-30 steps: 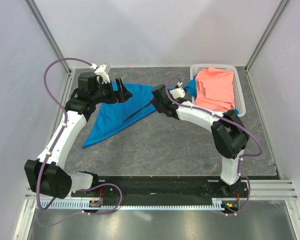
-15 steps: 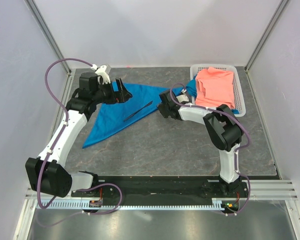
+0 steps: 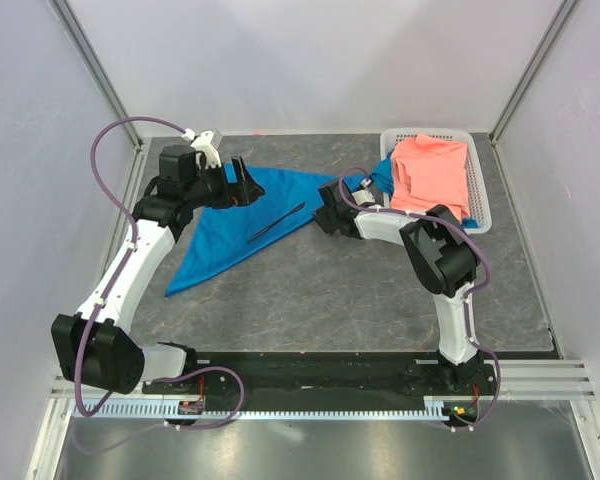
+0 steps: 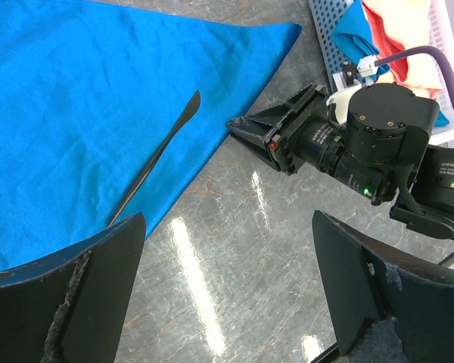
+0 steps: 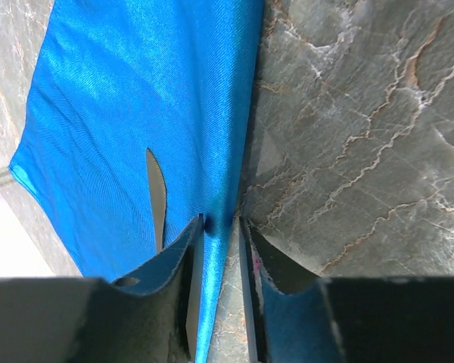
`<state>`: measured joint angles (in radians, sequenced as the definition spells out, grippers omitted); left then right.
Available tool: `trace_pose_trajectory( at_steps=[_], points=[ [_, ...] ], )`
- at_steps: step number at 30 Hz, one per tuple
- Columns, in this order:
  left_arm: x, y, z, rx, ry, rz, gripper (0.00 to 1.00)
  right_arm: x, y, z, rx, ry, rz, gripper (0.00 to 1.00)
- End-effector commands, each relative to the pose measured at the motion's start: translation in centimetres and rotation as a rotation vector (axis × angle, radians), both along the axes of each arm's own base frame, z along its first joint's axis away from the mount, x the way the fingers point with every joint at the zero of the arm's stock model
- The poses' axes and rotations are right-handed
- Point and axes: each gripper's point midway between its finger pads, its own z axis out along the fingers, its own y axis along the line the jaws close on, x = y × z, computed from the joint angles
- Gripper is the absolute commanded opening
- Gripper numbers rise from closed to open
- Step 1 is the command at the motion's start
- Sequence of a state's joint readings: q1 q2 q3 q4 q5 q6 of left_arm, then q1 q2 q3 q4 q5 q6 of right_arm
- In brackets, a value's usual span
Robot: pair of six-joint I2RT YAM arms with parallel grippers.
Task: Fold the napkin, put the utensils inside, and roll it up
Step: Fold the napkin
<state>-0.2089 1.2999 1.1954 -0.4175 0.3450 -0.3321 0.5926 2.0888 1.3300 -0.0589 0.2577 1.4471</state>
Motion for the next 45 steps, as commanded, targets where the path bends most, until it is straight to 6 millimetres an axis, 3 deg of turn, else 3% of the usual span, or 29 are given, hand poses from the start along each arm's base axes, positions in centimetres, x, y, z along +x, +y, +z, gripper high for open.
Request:
trace_pose_trajectory(
  at_steps=[1,12,24,36,45],
  points=[
    [0.4,0.1,0.1,0.006,-0.018,-0.002,0.98,0.6,0.3,-0.1,0.007,-0.005,0.001,0.31],
    [0.4,-0.1,0.1,-0.002,-0.012,-0.009,0.98,0.5,0.3,-1.6,-0.027,0.011,0.028,0.21],
    [0.2,-0.3,0.4,-0.009,-0.020,-0.019,0.98,-0.2,1.0,-1.8,-0.004,0.014,0.065,0.00],
    [0.0,-0.3,0.8,-0.021,-0.026,-0.022,0.98,-5.2,4.9,-3.4,0.054,0.062,0.120,0.00],
    [-0.3,-0.5,1.6,-0.034,-0.042,-0.030,0.98,-9.4,6.6,-2.3,0.053,0.050,0.134,0.00]
  ],
)
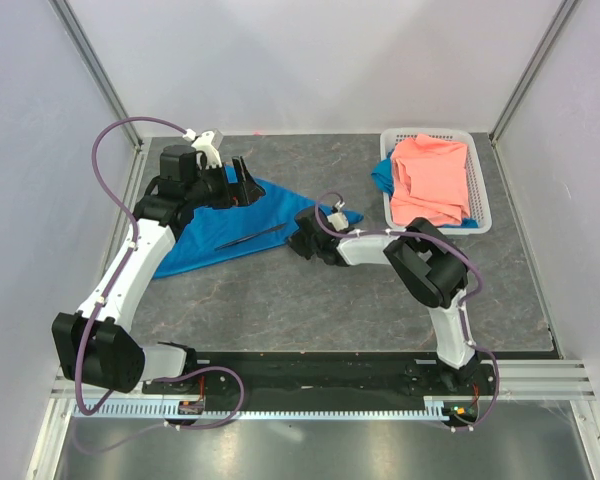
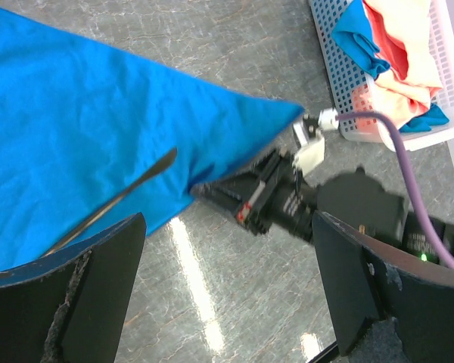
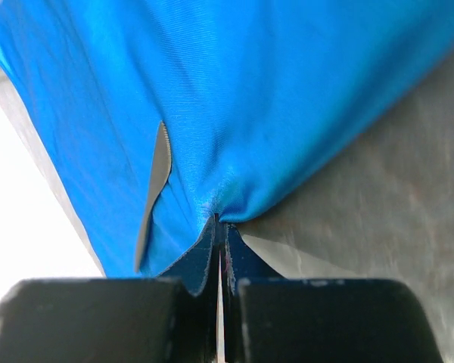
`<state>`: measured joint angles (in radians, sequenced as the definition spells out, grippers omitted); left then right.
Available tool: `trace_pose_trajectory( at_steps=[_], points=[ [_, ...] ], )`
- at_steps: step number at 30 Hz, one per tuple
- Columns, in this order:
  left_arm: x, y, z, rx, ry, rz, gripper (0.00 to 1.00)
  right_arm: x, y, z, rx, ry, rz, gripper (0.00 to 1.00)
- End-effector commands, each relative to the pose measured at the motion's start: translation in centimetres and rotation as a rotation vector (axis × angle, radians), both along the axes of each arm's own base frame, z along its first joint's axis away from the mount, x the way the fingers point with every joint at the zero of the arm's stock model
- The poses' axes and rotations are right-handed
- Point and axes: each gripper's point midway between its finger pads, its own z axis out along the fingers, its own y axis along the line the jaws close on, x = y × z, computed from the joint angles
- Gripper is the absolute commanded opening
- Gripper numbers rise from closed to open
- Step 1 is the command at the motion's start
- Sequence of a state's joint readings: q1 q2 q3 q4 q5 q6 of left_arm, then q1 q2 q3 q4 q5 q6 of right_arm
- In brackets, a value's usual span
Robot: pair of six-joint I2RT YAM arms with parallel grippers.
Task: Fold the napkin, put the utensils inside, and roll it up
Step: Fold the napkin
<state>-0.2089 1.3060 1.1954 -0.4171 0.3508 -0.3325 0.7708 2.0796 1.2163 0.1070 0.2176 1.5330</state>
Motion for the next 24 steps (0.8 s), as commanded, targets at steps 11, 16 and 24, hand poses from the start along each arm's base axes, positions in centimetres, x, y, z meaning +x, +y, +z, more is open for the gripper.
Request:
trace_pose_trajectory(
  at_steps=[11,16,24],
  points=[
    [-0.5,-0.5,2.0,-0.041,-0.052,-0.032,0.98,-3.6,-7.6,7.2,-0.171,-0.132,-0.066,0.63],
    [-0.5,-0.7,1.8,-0.047,-0.044,-0.037,0.98,-2.9,-13.8,7.2,-0.182,-0.117,-0.191,0.63],
    [-0.5,-0.7,1.8,-0.049,-0.044,-0.041,0.98,-1.0,-18.9,7.0,-0.209,-0.138,-0.292,0.57]
  ],
)
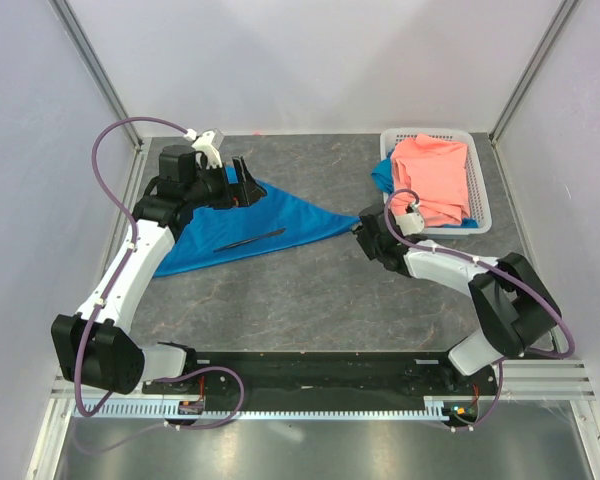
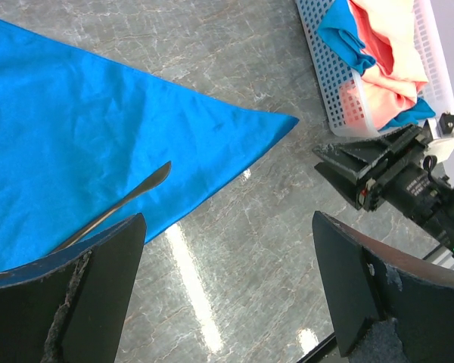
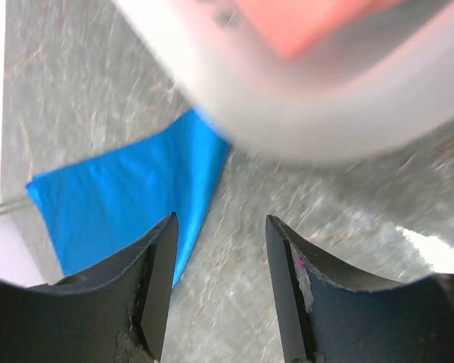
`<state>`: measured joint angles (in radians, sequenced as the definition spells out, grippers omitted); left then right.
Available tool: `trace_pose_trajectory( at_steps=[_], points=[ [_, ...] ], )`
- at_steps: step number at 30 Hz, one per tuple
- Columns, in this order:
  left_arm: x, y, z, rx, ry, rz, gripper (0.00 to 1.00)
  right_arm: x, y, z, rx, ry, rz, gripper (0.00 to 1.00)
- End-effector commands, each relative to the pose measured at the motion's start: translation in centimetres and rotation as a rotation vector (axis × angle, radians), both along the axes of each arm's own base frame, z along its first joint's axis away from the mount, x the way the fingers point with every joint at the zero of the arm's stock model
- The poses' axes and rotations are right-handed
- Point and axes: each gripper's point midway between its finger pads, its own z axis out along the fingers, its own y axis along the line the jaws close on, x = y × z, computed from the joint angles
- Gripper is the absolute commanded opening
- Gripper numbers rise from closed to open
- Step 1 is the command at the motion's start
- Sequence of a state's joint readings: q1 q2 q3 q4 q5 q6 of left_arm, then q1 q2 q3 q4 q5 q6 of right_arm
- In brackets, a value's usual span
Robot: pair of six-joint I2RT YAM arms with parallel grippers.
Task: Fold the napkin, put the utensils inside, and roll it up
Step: Fold the napkin
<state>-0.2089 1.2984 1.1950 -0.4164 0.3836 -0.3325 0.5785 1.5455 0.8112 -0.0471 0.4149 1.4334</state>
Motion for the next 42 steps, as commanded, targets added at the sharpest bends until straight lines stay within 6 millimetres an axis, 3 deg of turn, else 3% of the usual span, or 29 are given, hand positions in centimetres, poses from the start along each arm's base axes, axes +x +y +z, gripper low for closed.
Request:
trace_pose_trajectory(
  at_steps=[1,11,16,33,42],
  points=[
    [-0.1,-0.3,1.3,-0.032,-0.036,-0.013,0.98,1.7,-1.3,1.4,-0.021,-0.054,-0.031,0.58],
    [-0.2,-0.6,1.3,-0.041,-0.030,-0.027,0.98,4.0,-0.4,-1.0,0.004,-0.041,-0.043,0.57],
    [-0.2,-0.6,1.2,-0.042,-0.029,-0.028,0.98,5.1,-0.2,-1.1,0.014,-0.078,-0.064,0.57],
    [-0.3,-0.9,1.3,-0.055,-0.025,-0.042,0.98,6.2,-0.8,-2.8,-0.024,-0.096,-0.111,0.54],
    [-0.3,-0.8,1.3,-0.050,-0.028,-0.038,0.98,5.9,-1.3,-4.9,-0.077,-0.036,-0.121,0.51]
  ],
)
